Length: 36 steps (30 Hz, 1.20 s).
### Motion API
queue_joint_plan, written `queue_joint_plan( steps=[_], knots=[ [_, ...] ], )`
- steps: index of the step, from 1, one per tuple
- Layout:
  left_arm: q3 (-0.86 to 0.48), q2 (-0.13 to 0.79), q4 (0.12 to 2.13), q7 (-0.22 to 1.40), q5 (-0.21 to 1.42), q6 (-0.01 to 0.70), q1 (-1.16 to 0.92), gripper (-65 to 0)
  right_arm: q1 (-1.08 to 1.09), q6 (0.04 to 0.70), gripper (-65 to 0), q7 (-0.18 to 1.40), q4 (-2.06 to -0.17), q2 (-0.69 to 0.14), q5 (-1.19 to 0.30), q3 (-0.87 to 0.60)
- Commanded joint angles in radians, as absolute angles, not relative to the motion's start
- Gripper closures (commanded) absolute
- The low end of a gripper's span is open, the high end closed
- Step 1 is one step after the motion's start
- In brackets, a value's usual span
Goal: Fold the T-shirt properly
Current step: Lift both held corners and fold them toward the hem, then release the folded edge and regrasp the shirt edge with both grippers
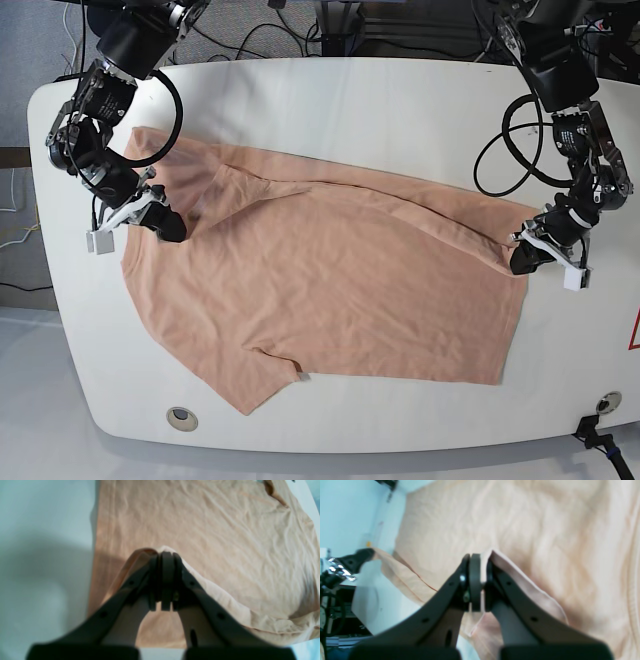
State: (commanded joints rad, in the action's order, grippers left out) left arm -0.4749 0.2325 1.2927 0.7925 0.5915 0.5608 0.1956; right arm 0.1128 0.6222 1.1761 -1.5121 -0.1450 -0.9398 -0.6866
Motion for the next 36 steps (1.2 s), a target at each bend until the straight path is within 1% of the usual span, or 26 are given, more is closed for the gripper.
queue_joint_plan(
  steps=[1, 2, 3, 4, 6, 7, 8, 9, 11, 13, 16, 19, 21, 24, 26, 31, 33, 36],
  knots=[
    [-0.475, 0.234, 1.293, 0.792, 0.591, 0.561, 0.196, -2.9, 0.119, 0.622, 0.0, 1.176, -1.511, -0.145, -0.931, -0.687],
    [-0.475, 0.234, 1.293, 0.792, 0.591, 0.561, 0.196, -6.7, 0.12, 0.622, 0.0, 1.175, -1.511, -0.145, -0.914, -0.688],
    [-0.475, 0.236, 1.293, 0.792, 0.591, 0.558, 0.196, -11.8, 0.127, 0.622, -2.9, 1.175, -1.511, -0.145, -0.894, -0.688],
    [-0.475, 0.236, 1.293, 0.792, 0.591, 0.556, 0.196, -17.7, 0.139, 0.622, -6.3, 1.175, -1.511, -0.145, -0.872, -0.688],
    [-0.475, 0.239, 1.293, 0.792, 0.59, 0.555, 0.197, -29.9, 0.162, 0.622, -15.1, 1.175, -1.511, -0.145, -0.822, -0.688],
    [-0.475, 0.239, 1.294, 0.792, 0.578, 0.555, 0.197, -35.1, 0.179, 0.622, -20.2, 1.179, -1.511, -0.145, -0.809, -0.688],
    [-0.475, 0.239, 1.3, 0.792, 0.556, 0.555, 0.197, -38.3, 0.189, 0.622, -25.1, 1.181, -1.512, -0.145, -0.812, -0.687],
    [-0.476, 0.239, 1.308, 0.792, 0.532, 0.555, 0.199, -40.5, 0.197, 0.622, -30.6, 1.182, -1.515, -0.148, -0.832, -0.687],
    [-0.479, 0.24, 1.342, 0.792, 0.498, 0.555, 0.205, -40.7, 0.203, 0.622, -40.6, 1.204, -1.52, -0.156, -0.878, -0.685],
    [-0.481, 0.24, 1.399, 0.792, 0.458, 0.559, 0.203, -40.7, 0.202, 0.622, -47.1, 1.224, -1.549, -0.191, -0.894, -0.685],
    [-0.479, 0.254, 1.488, 0.788, 0.378, 0.564, 0.188, -40.7, 0.151, 0.622, -47.9, 1.227, -1.639, -0.211, -0.842, -0.685],
    [-0.473, 0.265, 1.569, 0.714, 0.32, 0.567, 0.153, -40.7, 0.09, 0.624, -47.9, 1.227, -1.758, -0.226, -0.748, -0.645],
    [-0.441, 0.286, 1.601, 0.673, 0.292, 0.599, 0.125, -40.7, 0.042, 0.624, -47.9, 1.221, -1.848, -0.255, -0.645, -0.585],
    [-0.395, 0.314, 1.632, 0.611, 0.254, 0.641, 0.081, -40.7, -0.016, 0.63, -47.9, 1.171, -1.939, -0.262, -0.452, -0.521],
    [-0.372, 0.328, 1.635, 0.572, 0.222, 0.657, 0.047, -40.7, -0.053, 0.63, -47.9, 1.106, -1.942, -0.259, -0.351, -0.513],
    [-0.372, 0.328, 1.635, 0.532, 0.168, 0.682, -0.027, -40.7, -0.151, 0.631, -48.0, 0.954, -1.939, -0.259, -0.177, -0.513],
    [-0.372, 0.328, 1.635, 0.527, 0.165, 0.696, -0.051, -40.7, -0.176, 0.631, -48.2, 0.932, -1.939, -0.259, -0.134, -0.513],
    [-0.374, 0.329, 1.639, 0.527, 0.163, 0.697, -0.079, -40.7, -0.194, 0.631, -48.2, 0.932, -1.939, -0.257, -0.122, -0.518]
  ],
)
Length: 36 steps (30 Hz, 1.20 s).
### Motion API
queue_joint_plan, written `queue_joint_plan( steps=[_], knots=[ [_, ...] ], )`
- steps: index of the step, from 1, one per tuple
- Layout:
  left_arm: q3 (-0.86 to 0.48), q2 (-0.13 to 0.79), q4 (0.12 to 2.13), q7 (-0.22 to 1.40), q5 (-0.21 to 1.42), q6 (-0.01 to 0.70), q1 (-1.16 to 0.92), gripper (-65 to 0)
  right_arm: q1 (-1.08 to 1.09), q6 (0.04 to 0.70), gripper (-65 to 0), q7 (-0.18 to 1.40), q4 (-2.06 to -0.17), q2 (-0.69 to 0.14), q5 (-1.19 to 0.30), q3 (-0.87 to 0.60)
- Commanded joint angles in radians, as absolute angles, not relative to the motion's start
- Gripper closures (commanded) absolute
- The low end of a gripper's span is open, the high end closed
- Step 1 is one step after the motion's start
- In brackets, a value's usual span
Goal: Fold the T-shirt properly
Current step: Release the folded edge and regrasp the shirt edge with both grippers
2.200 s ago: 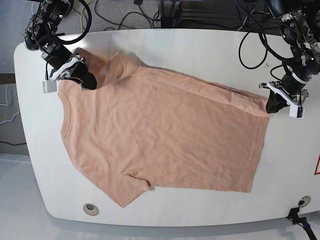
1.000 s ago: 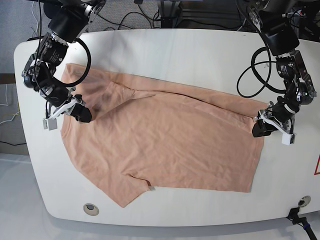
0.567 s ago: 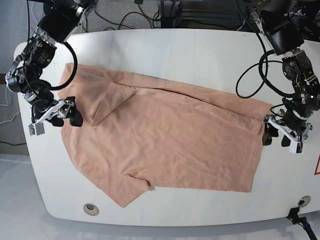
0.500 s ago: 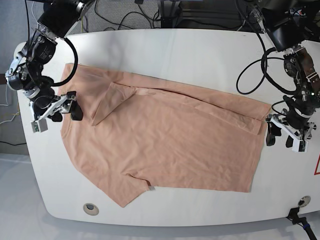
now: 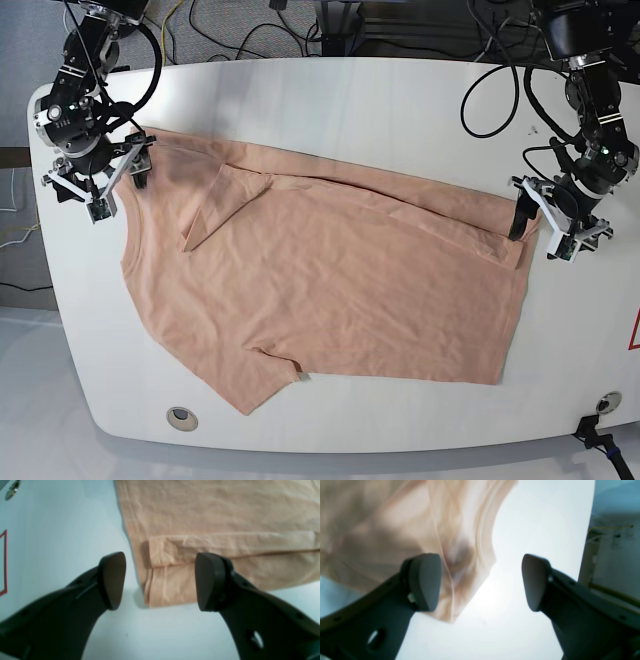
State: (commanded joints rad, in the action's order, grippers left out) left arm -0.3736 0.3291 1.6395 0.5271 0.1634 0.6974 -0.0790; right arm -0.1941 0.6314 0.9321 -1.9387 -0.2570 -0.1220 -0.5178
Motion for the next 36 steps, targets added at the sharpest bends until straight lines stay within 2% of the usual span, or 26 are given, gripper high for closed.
queue_joint_plan(
  steps=[4, 6, 11, 20, 28, 36],
  knots=[
    [-0.374, 0.329, 1.641, 0.527, 0.163, 0.691, -0.101, -40.7, -0.2, 0.631, -48.0, 0.932, -1.886, -0.251, -0.13, -0.545],
    [-0.375, 0.329, 1.641, 0.527, 0.162, 0.691, -0.101, -40.7, -0.199, 0.634, -48.0, 0.926, -1.859, -0.205, -0.13, -0.601],
    [-0.377, 0.337, 1.641, 0.527, 0.093, 0.691, -0.101, -40.7, -0.193, 0.698, -47.9, 0.926, -1.824, -0.148, -0.13, -0.708],
    [-0.377, 0.337, 1.641, 0.527, 0.087, 0.691, -0.099, -40.7, -0.18, 0.698, -47.9, 0.926, -1.741, -0.045, -0.13, -0.82],
    [-0.377, 0.337, 1.641, 0.527, 0.087, 0.696, -0.099, -40.7, -0.177, 0.698, -47.8, 0.926, -1.73, -0.007, -0.131, -0.822],
    [-0.375, 0.337, 1.641, 0.527, 0.087, 0.696, -0.099, -40.7, -0.173, 0.698, -47.8, 0.928, -1.732, -0.008, -0.188, -0.802]
  ],
)
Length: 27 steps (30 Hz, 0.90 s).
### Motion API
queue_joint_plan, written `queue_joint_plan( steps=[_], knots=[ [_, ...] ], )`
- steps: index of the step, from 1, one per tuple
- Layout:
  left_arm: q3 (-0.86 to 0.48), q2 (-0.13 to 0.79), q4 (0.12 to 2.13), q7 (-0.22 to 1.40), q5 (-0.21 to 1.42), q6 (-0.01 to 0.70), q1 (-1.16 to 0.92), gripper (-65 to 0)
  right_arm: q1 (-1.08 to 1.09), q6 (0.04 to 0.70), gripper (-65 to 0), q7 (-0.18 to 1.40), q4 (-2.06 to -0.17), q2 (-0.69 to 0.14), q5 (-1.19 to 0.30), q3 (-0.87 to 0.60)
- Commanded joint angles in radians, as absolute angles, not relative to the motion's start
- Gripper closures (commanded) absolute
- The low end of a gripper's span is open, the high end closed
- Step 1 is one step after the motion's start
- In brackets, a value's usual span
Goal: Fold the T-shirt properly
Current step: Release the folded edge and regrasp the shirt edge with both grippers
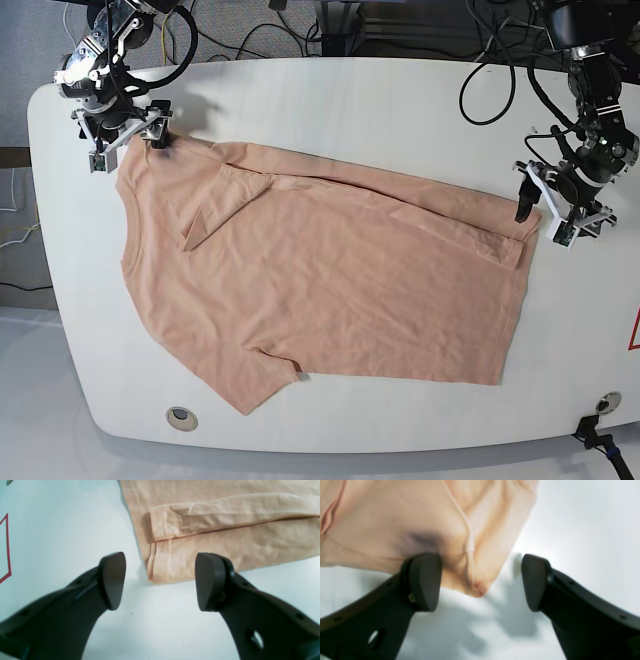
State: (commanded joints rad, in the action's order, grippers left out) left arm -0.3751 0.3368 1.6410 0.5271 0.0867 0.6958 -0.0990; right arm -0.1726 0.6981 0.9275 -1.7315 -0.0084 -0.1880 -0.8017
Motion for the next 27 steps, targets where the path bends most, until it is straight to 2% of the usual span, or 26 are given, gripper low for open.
queue_joint_plan(
  steps=[14, 18, 20, 25, 27],
  knots=[
    [-0.374, 0.34, 1.639, 0.527, 0.087, 0.696, -0.097, -40.7, -0.173, 0.698, -47.8, 0.928, -1.728, -0.007, -0.191, -0.746],
    [-0.374, 0.34, 1.638, 0.527, 0.087, 0.696, -0.096, -40.7, -0.171, 0.698, -45.6, 0.928, -1.727, -0.007, -0.191, -0.746],
    [-0.374, 0.34, 1.638, 0.527, 0.087, 0.696, -0.096, -40.7, -0.171, 0.698, -37.5, 0.928, -1.727, -0.008, -0.191, -0.746],
    [-0.374, 0.338, 1.635, 0.527, 0.087, 0.696, -0.094, -40.7, -0.17, 0.698, -8.2, 0.928, -1.727, -0.008, -0.189, -0.746],
    [-0.375, 0.338, 1.632, 0.527, 0.087, 0.693, -0.093, -40.7, -0.17, 0.698, 0.0, 0.928, -1.727, -0.008, -0.186, -0.746]
  ],
)
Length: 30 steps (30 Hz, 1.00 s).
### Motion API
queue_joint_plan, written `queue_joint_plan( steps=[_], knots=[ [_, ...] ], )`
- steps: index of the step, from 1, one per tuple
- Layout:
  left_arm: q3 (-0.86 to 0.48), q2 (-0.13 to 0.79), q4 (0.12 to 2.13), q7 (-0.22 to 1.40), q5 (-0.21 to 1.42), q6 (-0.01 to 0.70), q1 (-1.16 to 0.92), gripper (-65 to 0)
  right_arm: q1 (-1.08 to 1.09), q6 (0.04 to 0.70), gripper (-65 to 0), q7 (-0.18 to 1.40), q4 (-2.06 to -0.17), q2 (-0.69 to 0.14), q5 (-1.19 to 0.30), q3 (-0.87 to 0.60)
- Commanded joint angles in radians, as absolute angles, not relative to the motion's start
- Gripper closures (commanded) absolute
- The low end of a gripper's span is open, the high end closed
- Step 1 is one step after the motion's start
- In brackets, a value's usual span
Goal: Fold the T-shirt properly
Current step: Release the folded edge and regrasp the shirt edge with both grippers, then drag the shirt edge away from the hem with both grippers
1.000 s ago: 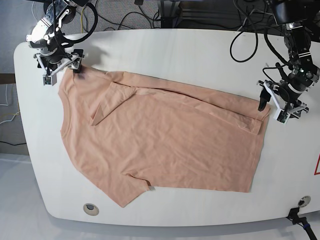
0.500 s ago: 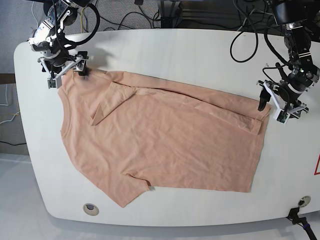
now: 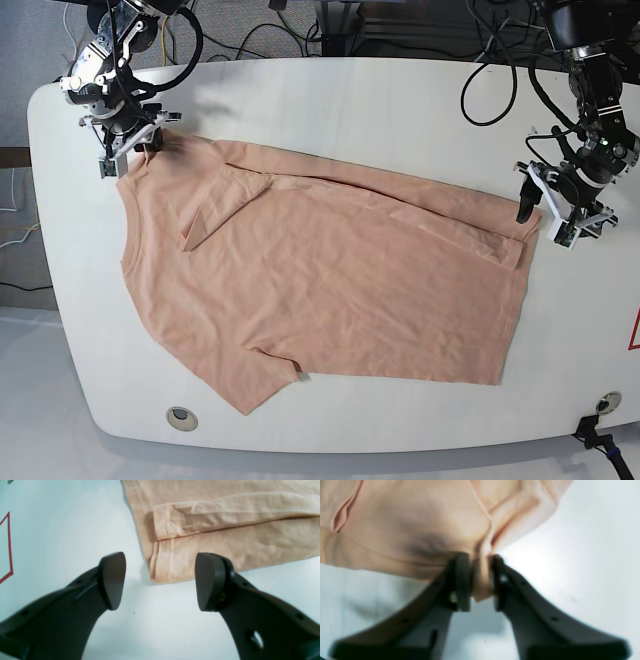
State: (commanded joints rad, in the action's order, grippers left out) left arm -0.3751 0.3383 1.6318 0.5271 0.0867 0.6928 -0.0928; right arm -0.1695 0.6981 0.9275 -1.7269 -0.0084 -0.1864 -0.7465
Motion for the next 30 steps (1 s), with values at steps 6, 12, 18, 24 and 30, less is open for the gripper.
queue_joint_plan(
  steps=[6, 12, 18, 24, 30],
  knots=[
    [-0.406, 0.331, 1.604, 0.529, 0.091, 0.696, -0.093, -41.2, -0.17, 0.698, 0.0, 0.928, -1.727, -0.008, -0.186, -0.746],
    [-0.426, 0.306, 1.515, 0.529, 0.091, 0.697, -0.064, -45.3, -0.17, 0.698, 0.0, 0.928, -1.727, -0.008, -0.186, -0.746],
    [-0.427, 0.295, 1.385, 0.529, 0.093, 0.697, -0.004, -47.5, -0.17, 0.698, 0.0, 0.928, -1.727, -0.008, -0.186, -0.745],
    [-0.426, 0.292, 1.28, 0.529, 0.093, 0.697, 0.064, -47.5, -0.17, 0.698, 0.0, 0.928, -1.727, -0.008, -0.188, -0.745],
    [-0.421, 0.292, 1.173, 0.475, 0.091, 0.697, 0.096, -47.3, -0.17, 0.698, 0.0, 0.928, -1.727, -0.008, -0.188, -0.745]
  ],
)
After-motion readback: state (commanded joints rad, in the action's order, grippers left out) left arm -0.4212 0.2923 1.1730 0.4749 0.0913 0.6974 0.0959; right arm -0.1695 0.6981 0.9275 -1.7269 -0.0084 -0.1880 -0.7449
